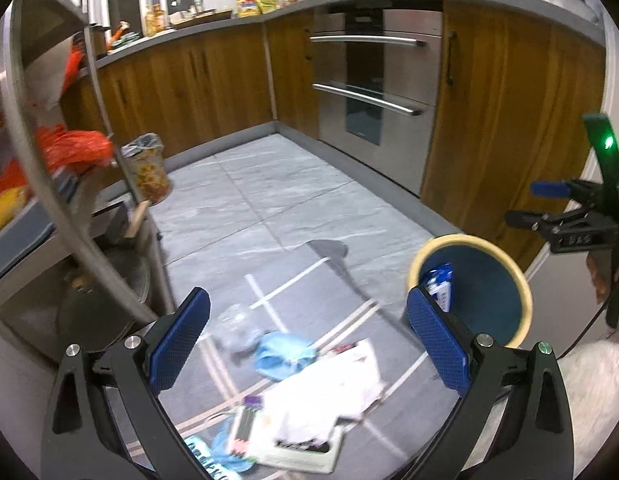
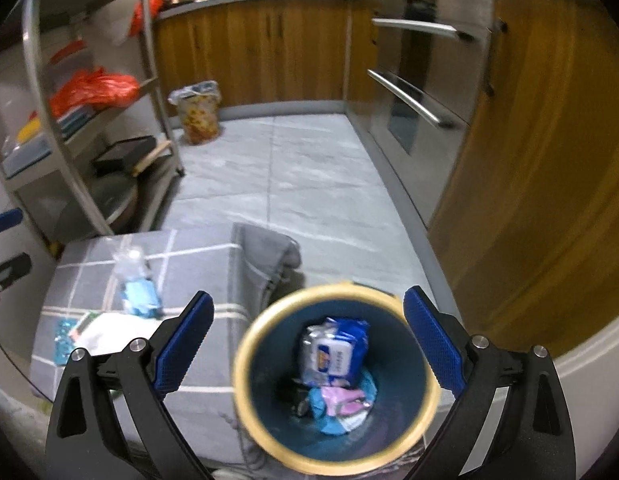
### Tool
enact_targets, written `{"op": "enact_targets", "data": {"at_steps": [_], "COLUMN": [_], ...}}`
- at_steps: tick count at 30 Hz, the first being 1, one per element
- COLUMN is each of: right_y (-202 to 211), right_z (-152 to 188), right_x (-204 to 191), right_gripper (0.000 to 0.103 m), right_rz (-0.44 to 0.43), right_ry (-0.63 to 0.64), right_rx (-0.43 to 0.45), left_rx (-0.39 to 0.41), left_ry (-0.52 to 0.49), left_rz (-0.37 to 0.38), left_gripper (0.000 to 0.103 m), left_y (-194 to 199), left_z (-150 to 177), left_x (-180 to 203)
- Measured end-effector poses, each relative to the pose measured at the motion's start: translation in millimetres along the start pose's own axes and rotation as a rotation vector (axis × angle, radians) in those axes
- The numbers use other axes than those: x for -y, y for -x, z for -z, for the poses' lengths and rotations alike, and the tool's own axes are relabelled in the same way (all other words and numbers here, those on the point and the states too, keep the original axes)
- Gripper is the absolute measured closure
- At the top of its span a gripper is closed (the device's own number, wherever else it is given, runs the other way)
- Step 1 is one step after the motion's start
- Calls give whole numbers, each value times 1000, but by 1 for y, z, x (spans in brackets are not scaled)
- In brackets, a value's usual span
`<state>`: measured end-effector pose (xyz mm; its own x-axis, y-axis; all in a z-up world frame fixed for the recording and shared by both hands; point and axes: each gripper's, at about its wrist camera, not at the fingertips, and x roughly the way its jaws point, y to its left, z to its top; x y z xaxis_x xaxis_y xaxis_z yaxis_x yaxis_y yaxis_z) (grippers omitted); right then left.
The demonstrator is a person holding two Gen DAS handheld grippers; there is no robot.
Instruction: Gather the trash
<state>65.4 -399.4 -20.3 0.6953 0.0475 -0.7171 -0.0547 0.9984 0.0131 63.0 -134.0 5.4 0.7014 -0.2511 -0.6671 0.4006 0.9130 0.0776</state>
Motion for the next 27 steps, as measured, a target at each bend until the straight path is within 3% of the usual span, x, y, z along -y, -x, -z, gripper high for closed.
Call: {"op": "enact_targets", "data": {"at_steps": [12,19,25,27], "right_y": [-8,-49,-87,-95], "right_z": [-54,-48,-30,-30], "right_x": [-141,-192,-203,-206], "right_gripper": [7,7,7,7], "right_rz": [-222,-235,-219,-216], "right_ry": [73,120,153,156], "right_rx": [20,-51,-150,-164], "left_rx": [-13,-47,-95,-151], "left_ry": [186,218,242,254], "left_rz": [-129,-200,-225,-240], "left_gripper": [6,6,6,6], "left_y": [14,13,4,-9], "left_z": [48,70,86,99], "left_x": [-82,-121,-146,-152]}}
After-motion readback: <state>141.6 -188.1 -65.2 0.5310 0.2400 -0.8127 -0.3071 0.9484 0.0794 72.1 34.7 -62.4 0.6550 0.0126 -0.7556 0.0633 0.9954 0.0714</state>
